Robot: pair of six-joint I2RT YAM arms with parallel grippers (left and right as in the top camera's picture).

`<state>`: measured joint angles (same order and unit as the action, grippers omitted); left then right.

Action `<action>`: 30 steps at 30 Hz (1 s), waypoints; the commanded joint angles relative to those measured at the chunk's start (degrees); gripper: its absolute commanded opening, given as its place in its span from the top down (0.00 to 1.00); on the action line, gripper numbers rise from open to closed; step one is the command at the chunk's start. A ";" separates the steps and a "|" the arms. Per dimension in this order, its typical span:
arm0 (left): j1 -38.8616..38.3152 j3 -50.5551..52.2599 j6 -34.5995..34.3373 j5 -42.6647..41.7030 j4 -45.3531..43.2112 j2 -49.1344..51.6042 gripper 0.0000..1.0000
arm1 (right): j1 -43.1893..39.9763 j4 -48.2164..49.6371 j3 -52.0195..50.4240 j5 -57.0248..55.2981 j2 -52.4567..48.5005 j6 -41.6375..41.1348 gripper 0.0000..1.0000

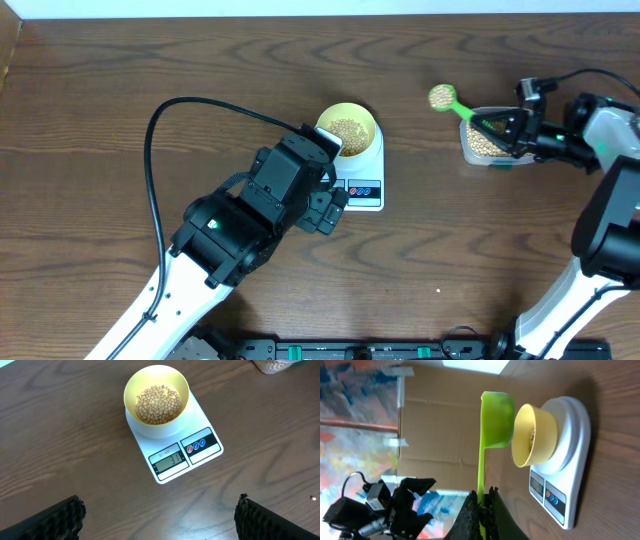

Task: Scoop item into bowl and weigh 50g on scale
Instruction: 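Dip the green scoop into the soybeans and lift it out, then carry the filled scoop left over the yellow bowl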

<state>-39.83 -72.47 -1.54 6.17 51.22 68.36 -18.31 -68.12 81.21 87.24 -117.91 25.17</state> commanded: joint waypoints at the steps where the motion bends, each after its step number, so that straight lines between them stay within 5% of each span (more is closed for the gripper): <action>1: 0.28 -0.37 -0.44 0.52 0.20 -0.31 0.02 | 2.49 0.79 -0.07 2.19 -0.09 1.25 0.99; 13: 0.28 -0.37 -0.44 0.52 0.20 -0.31 0.02 | 9.29 4.96 -0.07 2.19 -0.09 -0.98 0.99; 30: 0.28 -0.37 -0.44 0.52 0.20 -0.31 0.02 | 17.31 24.98 -0.07 1.79 -0.09 -16.65 0.99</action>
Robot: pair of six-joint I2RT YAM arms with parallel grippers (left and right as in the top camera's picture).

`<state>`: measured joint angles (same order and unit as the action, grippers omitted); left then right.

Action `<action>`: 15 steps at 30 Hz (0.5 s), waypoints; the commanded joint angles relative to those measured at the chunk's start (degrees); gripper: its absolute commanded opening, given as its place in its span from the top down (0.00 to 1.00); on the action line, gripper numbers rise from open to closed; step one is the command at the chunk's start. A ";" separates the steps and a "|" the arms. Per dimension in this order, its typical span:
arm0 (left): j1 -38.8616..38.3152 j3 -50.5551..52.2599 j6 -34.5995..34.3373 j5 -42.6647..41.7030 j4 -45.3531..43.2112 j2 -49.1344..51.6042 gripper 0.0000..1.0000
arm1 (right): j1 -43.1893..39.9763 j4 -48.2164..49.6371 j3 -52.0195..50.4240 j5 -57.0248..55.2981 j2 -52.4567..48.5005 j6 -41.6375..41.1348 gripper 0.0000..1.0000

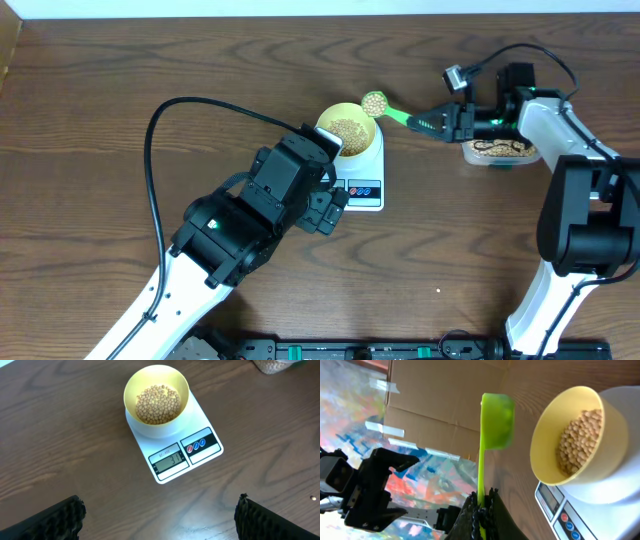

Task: Scoop item into bowl and weigh 50g on scale
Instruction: 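Carry the filled scoop left over the yellow bowl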

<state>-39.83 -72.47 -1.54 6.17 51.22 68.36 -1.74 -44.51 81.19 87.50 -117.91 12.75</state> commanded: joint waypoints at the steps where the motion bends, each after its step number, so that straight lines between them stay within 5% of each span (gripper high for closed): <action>1: 0.28 -0.37 -0.44 0.52 0.20 -0.31 0.02 | 0.96 2.56 -0.04 1.14 -0.09 -5.31 0.99; 15: 0.28 -0.37 -0.44 0.52 0.20 -0.31 0.02 | 2.08 11.28 -0.07 -3.15 -0.09 -8.41 0.99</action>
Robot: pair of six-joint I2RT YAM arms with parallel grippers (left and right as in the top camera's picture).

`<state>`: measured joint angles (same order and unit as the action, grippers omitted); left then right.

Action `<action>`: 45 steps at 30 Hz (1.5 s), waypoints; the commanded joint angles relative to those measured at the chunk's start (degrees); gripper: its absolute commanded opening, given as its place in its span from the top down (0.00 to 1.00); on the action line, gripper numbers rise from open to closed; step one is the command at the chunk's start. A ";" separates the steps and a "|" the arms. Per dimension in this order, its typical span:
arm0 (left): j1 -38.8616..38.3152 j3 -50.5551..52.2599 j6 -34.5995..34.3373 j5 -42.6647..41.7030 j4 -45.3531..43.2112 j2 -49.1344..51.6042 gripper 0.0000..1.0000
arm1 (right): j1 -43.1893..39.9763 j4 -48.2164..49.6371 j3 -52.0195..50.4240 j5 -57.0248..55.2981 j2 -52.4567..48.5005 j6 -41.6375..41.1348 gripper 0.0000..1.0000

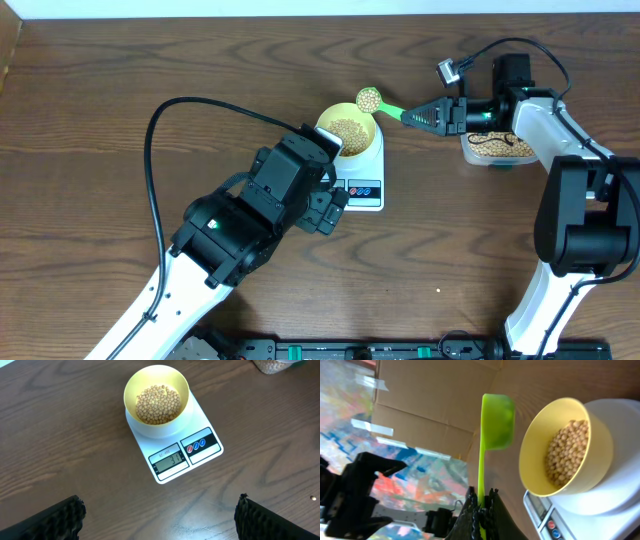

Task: Scoop item into bowl and weigh 50g on scale
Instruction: 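Carry the filled scoop left over the yellow bowl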

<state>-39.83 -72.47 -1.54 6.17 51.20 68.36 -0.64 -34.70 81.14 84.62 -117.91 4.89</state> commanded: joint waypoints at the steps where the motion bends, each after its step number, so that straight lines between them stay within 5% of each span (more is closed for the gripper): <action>1: 0.28 -0.35 -0.44 0.52 0.22 -0.31 0.02 | 1.20 2.16 -0.02 -0.26 -0.09 -0.57 0.99; 29: 0.28 -0.37 -0.44 0.52 0.22 -0.31 0.02 | 5.25 8.15 -0.02 -7.30 -0.09 9.14 0.99; 45: 0.28 -0.37 -0.44 0.52 0.22 -0.31 0.02 | 5.25 2.01 -0.02 -15.74 -0.09 19.10 0.99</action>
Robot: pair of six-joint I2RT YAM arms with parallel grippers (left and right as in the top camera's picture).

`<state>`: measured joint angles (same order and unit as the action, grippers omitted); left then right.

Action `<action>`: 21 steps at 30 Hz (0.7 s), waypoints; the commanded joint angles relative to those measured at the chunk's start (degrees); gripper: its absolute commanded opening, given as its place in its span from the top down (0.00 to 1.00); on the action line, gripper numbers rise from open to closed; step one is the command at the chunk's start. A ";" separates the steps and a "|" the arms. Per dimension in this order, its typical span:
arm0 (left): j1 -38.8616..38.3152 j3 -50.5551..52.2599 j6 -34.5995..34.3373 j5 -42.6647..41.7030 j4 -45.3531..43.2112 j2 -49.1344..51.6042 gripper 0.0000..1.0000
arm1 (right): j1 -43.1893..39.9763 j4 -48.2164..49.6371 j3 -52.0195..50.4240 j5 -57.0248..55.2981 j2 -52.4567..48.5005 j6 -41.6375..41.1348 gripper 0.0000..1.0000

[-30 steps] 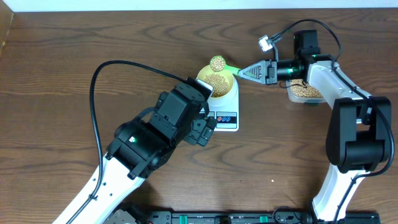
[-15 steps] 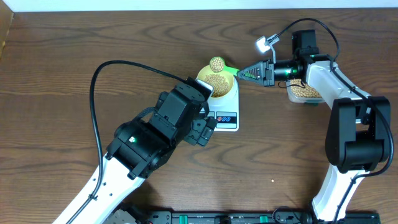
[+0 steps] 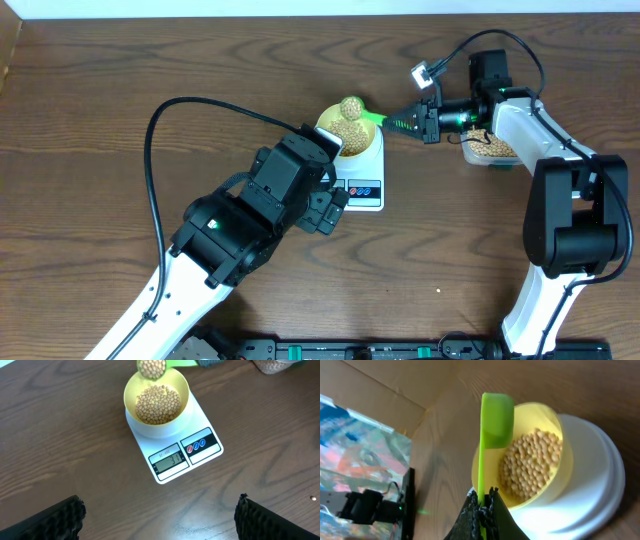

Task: Scoop item into bowl and weigh 50g on scale
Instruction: 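Carry the filled scoop left over the yellow bowl, then tip the scoop to pour soybeans into the yellow bowl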

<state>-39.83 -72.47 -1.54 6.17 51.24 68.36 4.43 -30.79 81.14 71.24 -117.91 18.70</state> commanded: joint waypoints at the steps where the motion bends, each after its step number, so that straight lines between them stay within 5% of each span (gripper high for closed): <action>1: 0.28 -0.37 -0.44 0.52 0.17 -0.31 0.02 | 0.17 -2.89 -0.02 -2.75 -0.09 6.08 0.99; 21: 0.28 -0.37 -0.44 0.52 0.17 -0.31 0.02 | 1.77 -6.32 0.50 -4.96 0.09 12.61 0.99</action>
<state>-39.83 -72.47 -1.54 6.17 51.22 68.36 4.89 -37.10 81.14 65.45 -117.91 28.08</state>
